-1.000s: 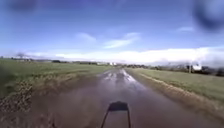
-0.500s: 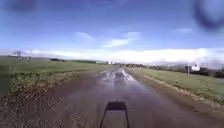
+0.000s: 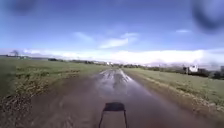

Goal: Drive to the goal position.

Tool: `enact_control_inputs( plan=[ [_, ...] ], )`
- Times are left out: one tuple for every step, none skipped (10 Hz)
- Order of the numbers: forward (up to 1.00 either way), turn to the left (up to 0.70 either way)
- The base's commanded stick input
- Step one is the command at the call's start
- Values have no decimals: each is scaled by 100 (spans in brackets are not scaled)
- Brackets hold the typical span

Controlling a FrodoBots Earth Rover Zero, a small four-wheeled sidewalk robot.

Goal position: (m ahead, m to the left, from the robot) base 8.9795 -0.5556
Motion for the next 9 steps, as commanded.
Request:
enact_control_inputs(
  plan=[
    [70,25],
    [70,30],
    [70,32],
    [70,15],
    [70,0],
    [70,0],
    [70,0],
    [70,4],
    [70,9]
  ],
)
